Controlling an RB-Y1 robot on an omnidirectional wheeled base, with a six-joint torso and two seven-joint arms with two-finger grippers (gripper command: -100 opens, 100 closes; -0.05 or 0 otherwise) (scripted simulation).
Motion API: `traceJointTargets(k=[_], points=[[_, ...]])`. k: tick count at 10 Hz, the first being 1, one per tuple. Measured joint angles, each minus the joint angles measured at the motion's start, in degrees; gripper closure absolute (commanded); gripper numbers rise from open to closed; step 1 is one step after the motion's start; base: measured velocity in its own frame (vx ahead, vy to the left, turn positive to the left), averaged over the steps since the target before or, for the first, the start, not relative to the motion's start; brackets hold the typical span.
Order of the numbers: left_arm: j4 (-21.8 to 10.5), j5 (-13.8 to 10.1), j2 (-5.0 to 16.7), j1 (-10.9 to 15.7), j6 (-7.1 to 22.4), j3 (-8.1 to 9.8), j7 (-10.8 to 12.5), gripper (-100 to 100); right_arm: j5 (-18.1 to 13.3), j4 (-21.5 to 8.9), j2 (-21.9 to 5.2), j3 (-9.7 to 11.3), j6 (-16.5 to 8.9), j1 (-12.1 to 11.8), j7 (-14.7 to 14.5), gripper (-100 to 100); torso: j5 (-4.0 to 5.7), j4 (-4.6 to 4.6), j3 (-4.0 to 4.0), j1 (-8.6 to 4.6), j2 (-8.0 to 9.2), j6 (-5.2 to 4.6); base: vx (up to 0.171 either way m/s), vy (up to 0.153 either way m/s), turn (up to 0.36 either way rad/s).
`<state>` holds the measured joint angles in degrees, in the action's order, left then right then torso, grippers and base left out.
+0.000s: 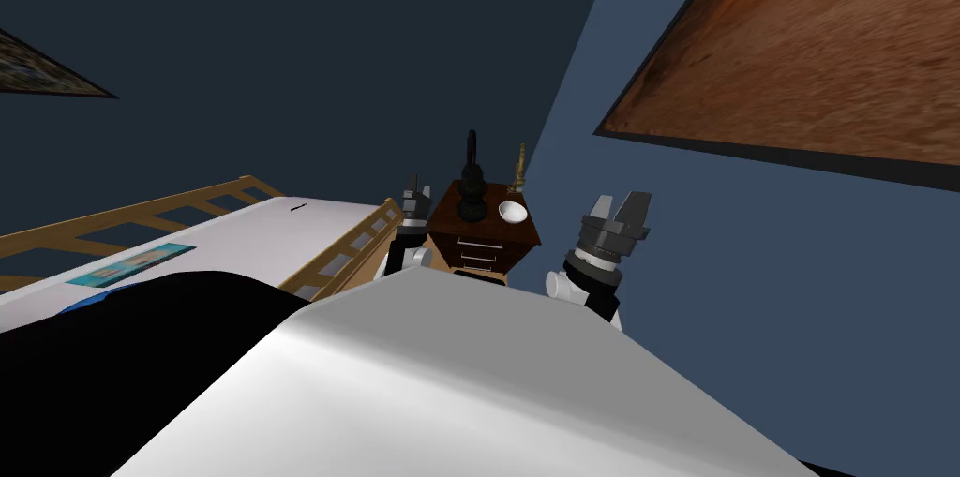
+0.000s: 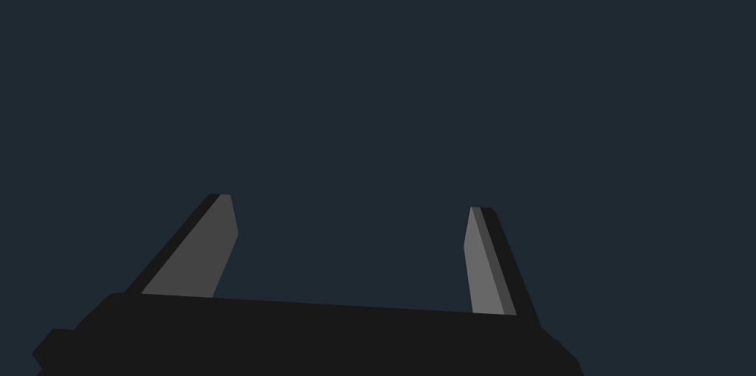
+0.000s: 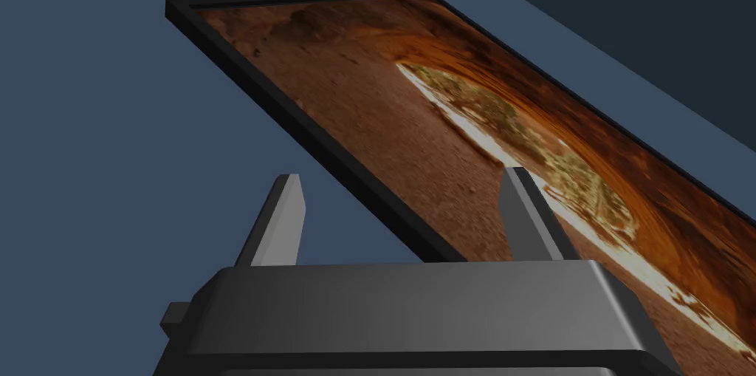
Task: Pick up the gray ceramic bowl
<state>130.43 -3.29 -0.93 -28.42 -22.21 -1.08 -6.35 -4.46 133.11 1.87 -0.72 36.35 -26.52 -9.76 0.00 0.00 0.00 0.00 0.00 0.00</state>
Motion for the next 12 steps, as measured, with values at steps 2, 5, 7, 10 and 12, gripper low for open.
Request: traceJointTargets(k=[2, 5, 7, 10, 12], points=[[0.0, 0.0, 0.0, 0.0, 0.0, -0.01, 0.0, 0, -0.9, -0.5, -2.8, -0.2, 0.0, -0.2, 0.0, -100, -0.04, 0.04, 0.11, 0.21, 0.19, 0.00, -0.078, 0.075, 0.002], [0.0, 0.0, 0.0, 0.0, 0.0, -0.02, 0.0, 0, -3.6, -2.5, -8.3, -1.0, 0.4, -0.8, -0.2, -100, -0.12, 0.08, 0.22, 0.53, 0.38, 0.00, -0.104, 0.145, 0.016], [0.0, 0.0, 0.0, 0.0, 0.0, -0.01, 0.0, 0, -5.6, -3.1, -11.3, -1.2, 0.2, -1.7, -0.3, -100, -0.11, 0.10, 0.24, 0.41, 0.41, 0.00, -0.091, 0.091, 0.012], [0.0, 0.0, 0.0, 0.0, 0.0, -0.01, 0.0, 0, -8.6, -6.2, -15.7, -1.9, 0.7, -2.1, -0.6, -100, -0.08, 0.10, 0.24, 0.29, 0.40, 0.00, -0.106, 0.088, 0.032], [0.0, 0.0, 0.0, 0.0, 0.0, -0.01, 0.0, 0, -11.0, -8.2, -19.7, -2.9, 0.7, -2.9, -0.3, -100, -0.09, 0.10, 0.26, 0.41, 0.45, 0.01, -0.124, 0.149, 0.073]])
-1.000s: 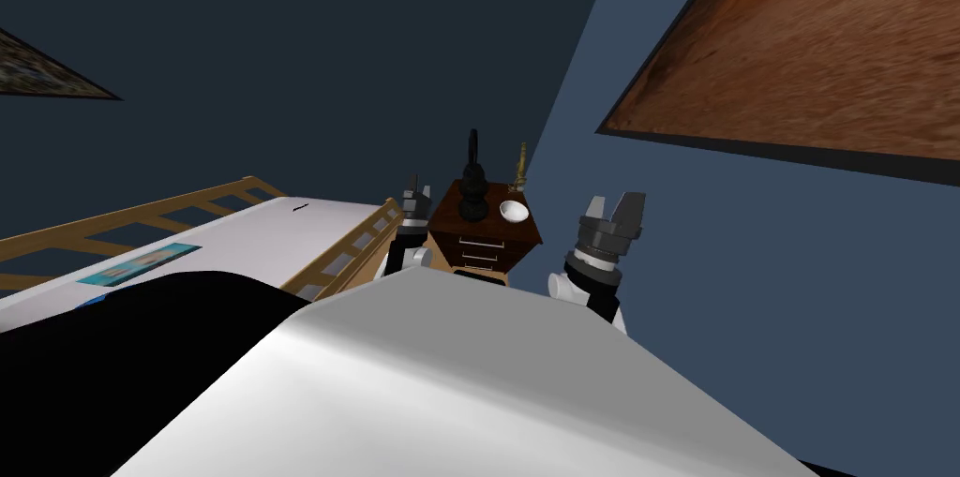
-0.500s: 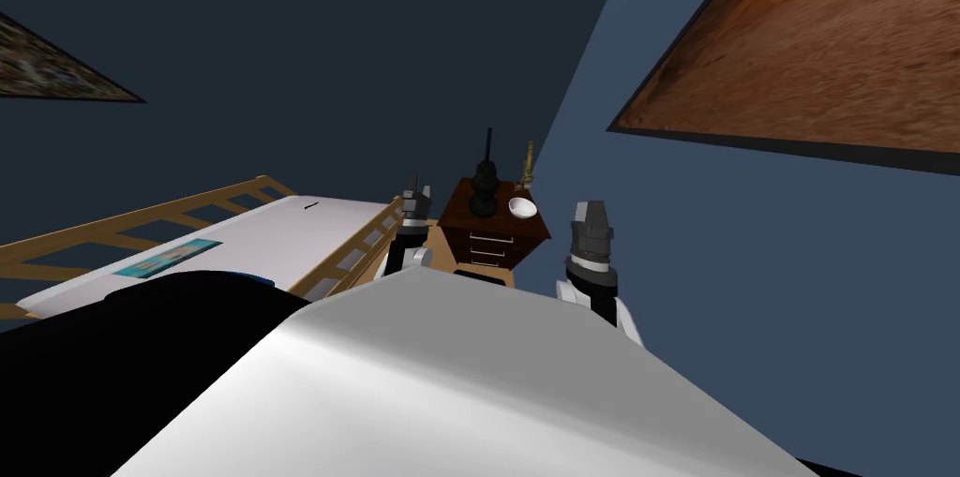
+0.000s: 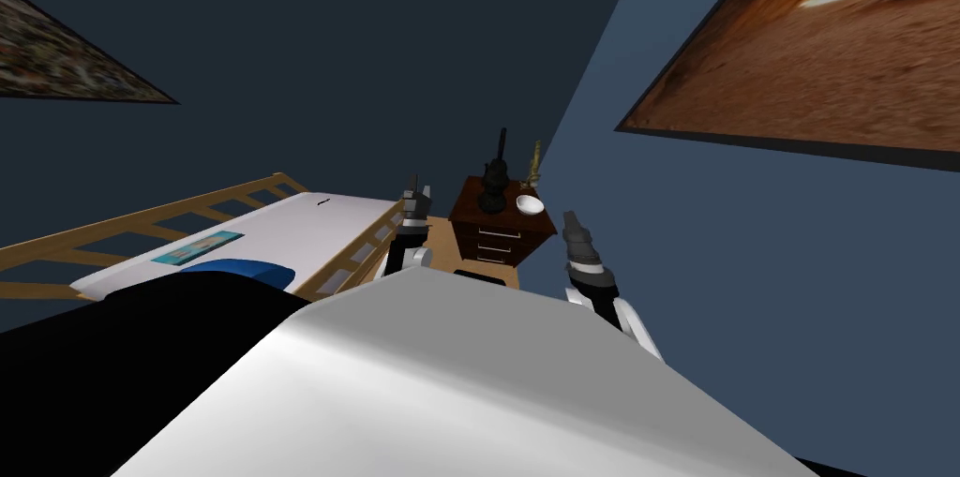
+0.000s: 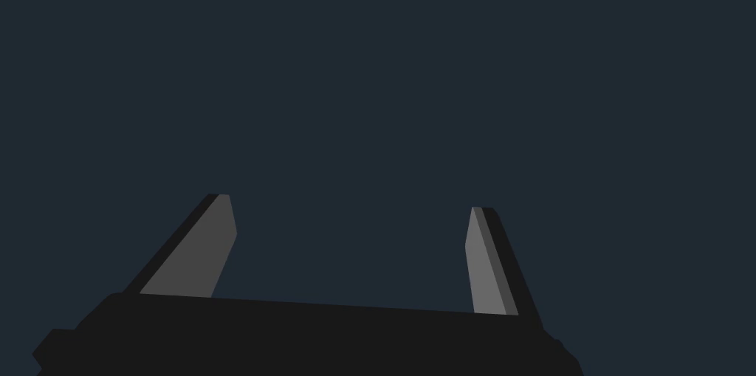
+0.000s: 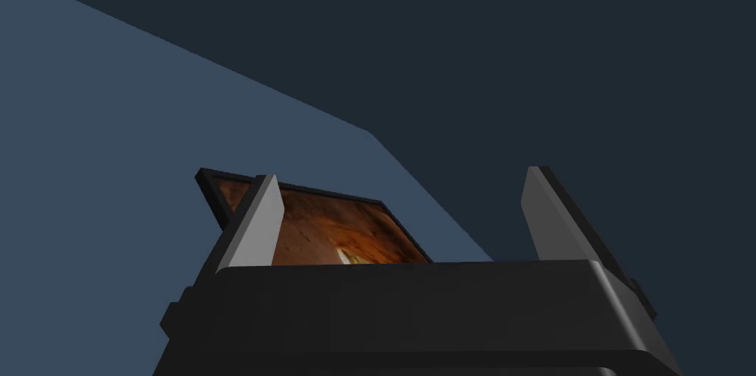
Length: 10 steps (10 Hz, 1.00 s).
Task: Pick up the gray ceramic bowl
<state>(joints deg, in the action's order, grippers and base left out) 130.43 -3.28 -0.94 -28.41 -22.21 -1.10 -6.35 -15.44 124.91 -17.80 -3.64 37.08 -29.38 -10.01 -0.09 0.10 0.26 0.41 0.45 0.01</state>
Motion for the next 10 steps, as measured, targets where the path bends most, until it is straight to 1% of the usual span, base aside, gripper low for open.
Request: traceJointTargets(k=[1, 2, 3, 4, 5, 7, 8, 9, 10], points=[[0.0, 0.0, 0.0, 0.0, 0.0, 0.00, 0.0, 0, -1.9, -1.8, -1.6, 0.1, 0.0, -0.3, -0.3, -100, -0.04, 0.01, 0.02, 0.18, 0.02, 0.00, -0.100, 0.127, 0.016], [0.0, 0.0, 0.0, 0.0, 0.0, 0.00, 0.0, 0, -2.9, -2.8, -2.8, 0.2, 0.1, -0.3, -0.5, -100, -0.03, 0.00, -0.01, 0.06, -0.04, -0.01, -0.098, 0.114, 0.073], [0.0, 0.0, 0.0, 0.0, 0.0, 0.00, 0.0, 0, -4.0, -4.1, -4.7, -0.5, 0.4, -0.7, -0.3, -100, -0.01, -0.01, -0.02, 0.00, -0.05, 0.00, -0.102, 0.147, 0.123], [0.0, 0.0, 0.0, 0.0, 0.0, 0.00, 0.0, 0, -5.7, -6.0, -6.4, -0.6, 0.6, -1.0, -0.3, -100, -0.02, -0.01, -0.03, 0.09, -0.05, 0.01, -0.068, 0.096, 0.025], [0.0, 0.0, 0.0, 0.0, 0.0, 0.01, 0.0, 0, -6.7, -6.5, -7.5, -0.6, 0.6, -1.5, -0.4, -100, -0.01, -0.02, -0.07, -0.06, -0.14, -0.02, -0.073, 0.085, 0.098], [0.0, 0.0, 0.0, 0.0, 0.0, 0.00, 0.0, 0, -9.3, -9.2, -11.4, -1.7, 1.0, -2.6, 0.1, -100, 0.00, -0.02, -0.06, -0.05, -0.12, 0.00, -0.074, 0.104, 0.092], [0.0, 0.0, 0.0, 0.0, 0.0, 0.01, 0.0, 0, -10.4, -10.4, -12.4, -1.6, 1.1, -2.8, 0.0, -100, 0.01, -0.03, -0.09, -0.11, -0.17, -0.01, -0.052, 0.087, 0.180], [0.0, 0.0, 0.0, 0.0, 0.0, 0.01, 0.0, 0, -11.9, -11.9, -13.8, -1.6, 1.4, -3.3, -0.3, -100, 0.02, -0.04, -0.11, -0.14, -0.20, -0.02, -0.026, 0.068, -0.023], [0.0, 0.0, 0.0, 0.0, 0.0, 0.01, 0.0, 0, -12.7, -13.0, -14.8, -1.7, 1.4, -3.2, -0.2, -100, 0.03, -0.05, -0.16, -0.21, -0.30, -0.01, -0.023, 0.098, 0.129]])
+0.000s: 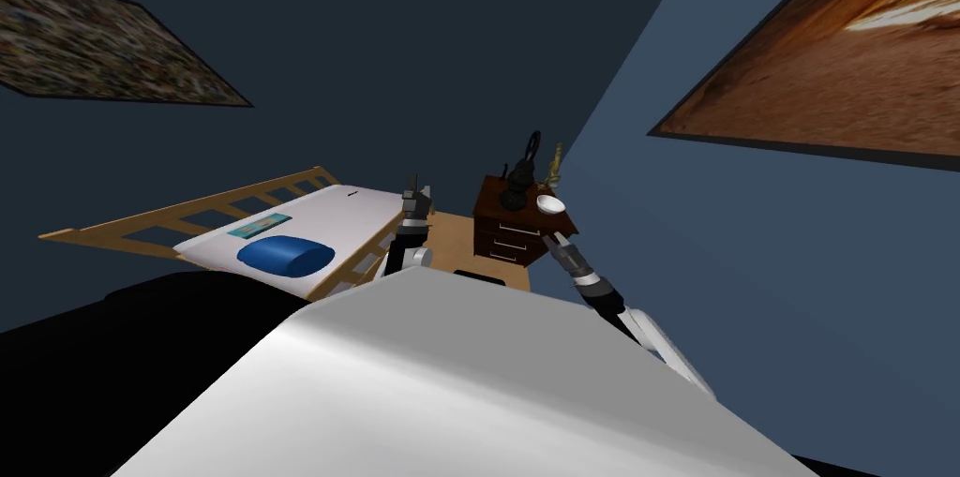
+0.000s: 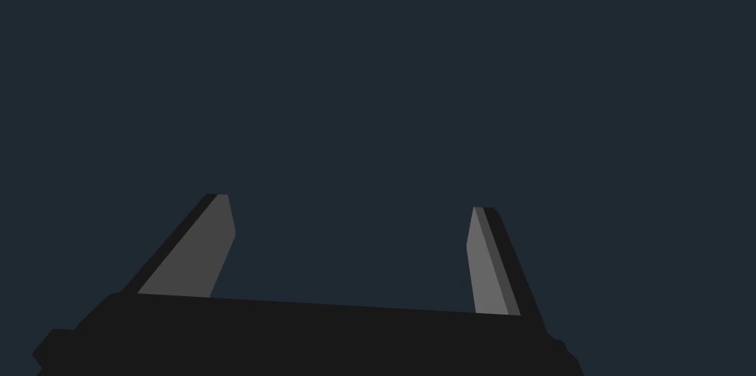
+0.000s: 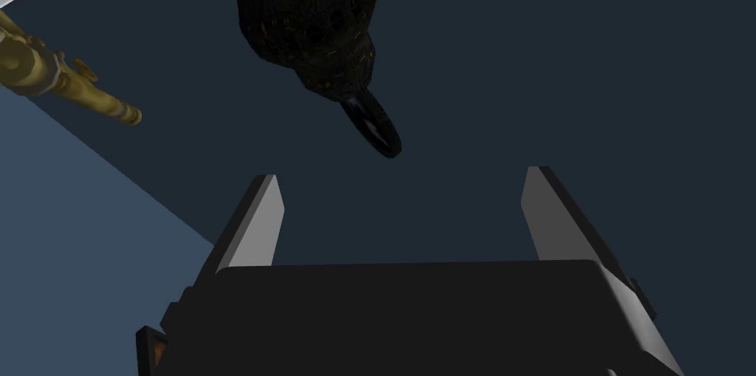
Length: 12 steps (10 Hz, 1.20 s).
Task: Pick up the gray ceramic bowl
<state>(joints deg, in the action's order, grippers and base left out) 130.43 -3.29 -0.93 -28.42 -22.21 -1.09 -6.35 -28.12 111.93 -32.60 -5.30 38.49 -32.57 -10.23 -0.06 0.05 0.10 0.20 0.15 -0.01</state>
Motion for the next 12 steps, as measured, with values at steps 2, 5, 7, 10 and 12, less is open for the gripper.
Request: traceJointTargets(k=[2, 5, 7, 10, 12], points=[[0.0, 0.0, 0.0, 0.0, 0.0, -0.01, 0.0, 0, -3.1, -3.0, -4.0, -0.3, -0.9, 0.1, 1.0, -100, -0.03, -0.02, -0.03, 0.15, -0.04, 0.04, -0.024, 0.101, 0.152], [0.0, 0.0, 0.0, 0.0, 0.0, 0.00, 0.0, 0, -6.3, -7.5, -8.0, -0.5, 0.0, -0.3, 0.7, -100, -0.01, -0.03, -0.08, -0.02, -0.13, -0.01, 0.003, 0.074, 0.119], [0.0, 0.0, 0.0, 0.0, 0.0, 0.00, 0.0, 0, -8.0, -9.8, -10.7, -1.4, 0.9, -1.9, 0.7, -100, 0.01, -0.03, -0.08, -0.07, -0.13, 0.00, 0.006, 0.067, 0.120], [0.0, 0.0, 0.0, 0.0, 0.0, 0.00, 0.0, 0, -11.2, -13.7, -15.8, -1.9, 0.8, -2.1, 1.7, -100, 0.01, -0.05, -0.13, -0.06, -0.23, 0.03, 0.023, 0.056, 0.103], [0.0, 0.0, 0.0, 0.0, 0.0, 0.01, 0.0, 0, -12.2, -14.4, -17.0, -2.0, 0.7, -2.8, 1.7, -100, 0.04, -0.04, -0.09, -0.19, -0.15, -0.02, 0.011, 0.028, 0.082]])
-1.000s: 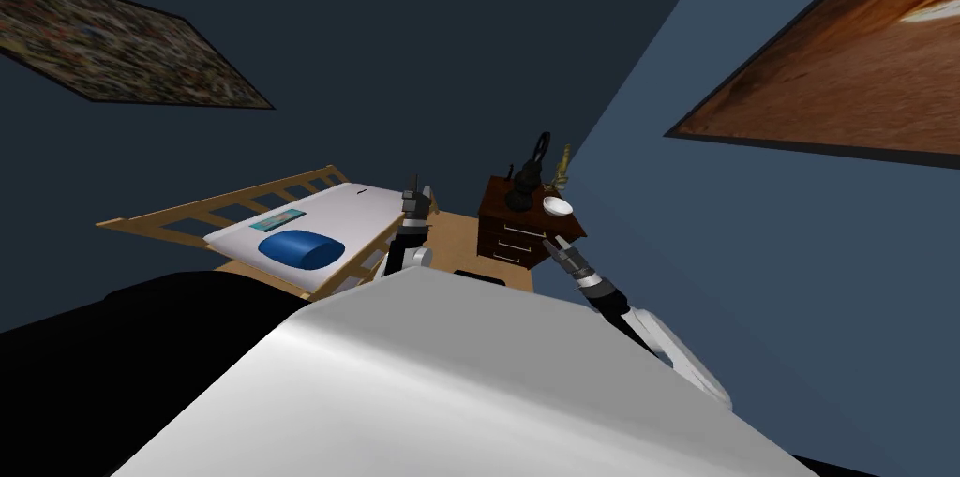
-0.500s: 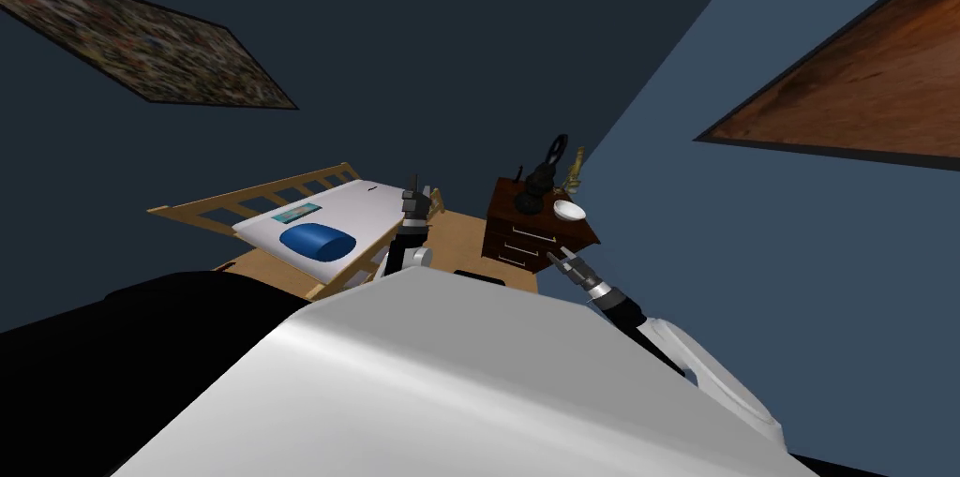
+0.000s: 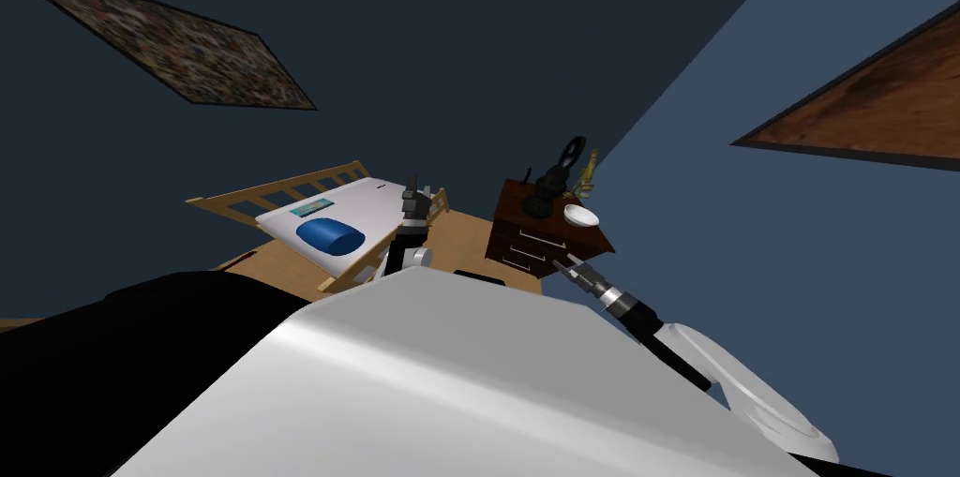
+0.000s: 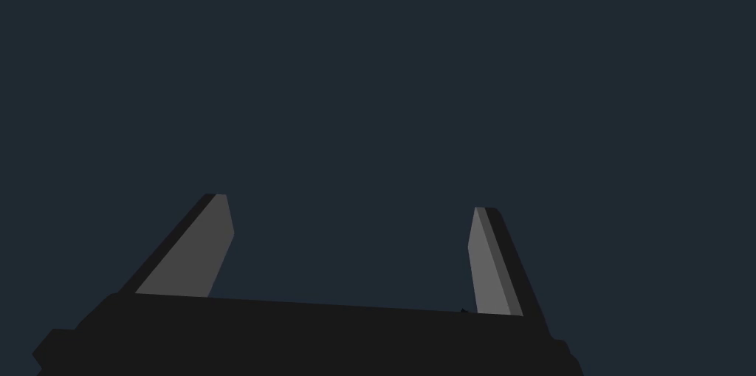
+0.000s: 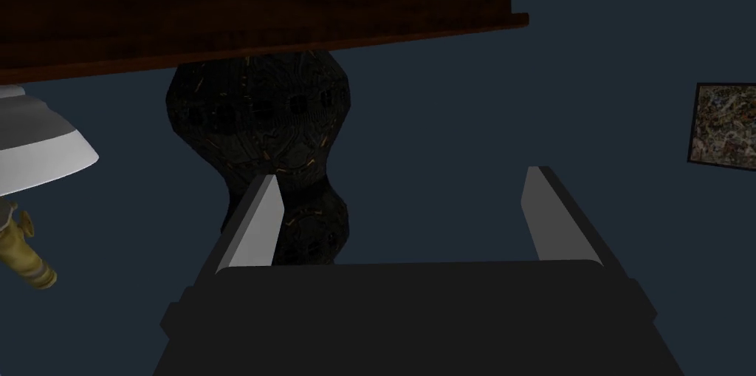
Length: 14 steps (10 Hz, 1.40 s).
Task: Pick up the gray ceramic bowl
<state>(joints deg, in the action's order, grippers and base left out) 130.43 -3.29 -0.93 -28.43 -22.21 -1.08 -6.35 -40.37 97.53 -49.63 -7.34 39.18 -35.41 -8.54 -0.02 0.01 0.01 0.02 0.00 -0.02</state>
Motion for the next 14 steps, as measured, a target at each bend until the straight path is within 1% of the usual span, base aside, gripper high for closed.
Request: traceJointTargets(k=[1, 2, 3, 4, 5, 6, 7, 8, 9, 10, 11, 13, 14], points=[[0.0, 0.0, 0.0, 0.0, 0.0, -0.01, 0.0, 0, -1.0, -1.3, -1.8, -0.2, 0.3, -0.1, 0.1, -100, -0.01, 0.00, -0.01, 0.03, -0.03, 0.05, 0.016, 0.040, 0.099], [0.0, 0.0, 0.0, 0.0, 0.0, 0.00, 0.0, 0, -1.7, -2.8, -2.6, -0.2, 0.6, 0.1, 0.0, -100, -0.01, -0.01, -0.01, 0.05, -0.03, 0.01, 0.031, 0.059, 0.147], [0.0, 0.0, 0.0, 0.0, 0.0, -0.01, 0.0, 0, -3.1, -4.4, -4.4, 0.0, 0.5, 0.3, 0.2, -100, -0.02, -0.01, -0.04, 0.11, -0.08, 0.04, 0.031, 0.047, 0.093], [0.0, 0.0, 0.0, 0.0, 0.0, 0.00, 0.0, 0, -3.7, -5.8, -5.3, -0.1, 0.7, 0.3, 0.2, -100, -0.02, -0.02, -0.04, 0.09, -0.08, 0.01, 0.025, 0.053, 0.193], [0.0, 0.0, 0.0, 0.0, 0.0, -0.01, 0.0, 0, -4.8, -7.0, -7.3, -0.6, 0.7, -0.3, 0.6, -100, -0.03, -0.01, -0.04, 0.10, -0.07, 0.05, 0.019, 0.037, 0.078], [0.0, 0.0, 0.0, 0.0, 0.0, 0.00, 0.0, 0, -5.4, -7.5, -8.4, -1.0, 0.8, -1.0, 0.7, -100, -0.02, -0.01, -0.02, 0.07, -0.03, -0.01, 0.028, 0.042, 0.153], [0.0, 0.0, 0.0, 0.0, 0.0, 0.00, 0.0, 0, -6.5, -9.1, -10.2, -1.1, 1.1, -0.9, 0.8, -100, -0.02, -0.01, -0.04, 0.07, -0.07, 0.04, 0.029, 0.033, 0.086], [0.0, 0.0, 0.0, 0.0, 0.0, 0.00, 0.0, 0, -7.2, -10.8, -11.1, -1.1, 1.5, -0.6, 0.6, -100, -0.01, -0.01, -0.04, 0.04, -0.07, 0.00, 0.032, 0.043, 0.142], [0.0, 0.0, 0.0, 0.0, 0.0, 0.00, 0.0, 0, -8.2, -13.0, -12.8, -1.1, 1.8, -0.4, 0.6, -100, -0.02, -0.02, -0.05, 0.06, -0.08, 0.03, 0.024, 0.030, 0.076], [0.0, 0.0, 0.0, 0.0, 0.0, 0.00, 0.0, 0, -8.8, -13.6, -13.9, -1.3, 1.8, -0.9, 0.7, -100, -0.01, -0.01, -0.03, 0.04, -0.05, -0.01, 0.025, 0.034, 0.157], [0.0, 0.0, 0.0, 0.0, 0.0, 0.00, 0.0, 0, -10.2, -14.5, -15.7, -1.0, 1.2, -0.7, 1.4, -100, -0.01, -0.01, -0.04, 0.05, -0.07, 0.04, 0.022, 0.024, 0.084], [0.0, 0.0, 0.0, 0.0, 0.0, 0.00, 0.0, 0, -11.6, -17.2, -18.4, -1.5, 1.7, -1.2, 1.3, -100, -0.01, -0.01, -0.03, 0.01, -0.05, 0.02, 0.024, 0.018, 0.114], [0.0, 0.0, 0.0, 0.0, 0.0, 0.00, 0.0, 0, -12.0, -17.9, -19.6, -1.8, 1.8, -1.6, 1.4, -100, 0.00, 0.00, -0.02, -0.01, -0.03, -0.01, 0.024, 0.014, 0.123]])
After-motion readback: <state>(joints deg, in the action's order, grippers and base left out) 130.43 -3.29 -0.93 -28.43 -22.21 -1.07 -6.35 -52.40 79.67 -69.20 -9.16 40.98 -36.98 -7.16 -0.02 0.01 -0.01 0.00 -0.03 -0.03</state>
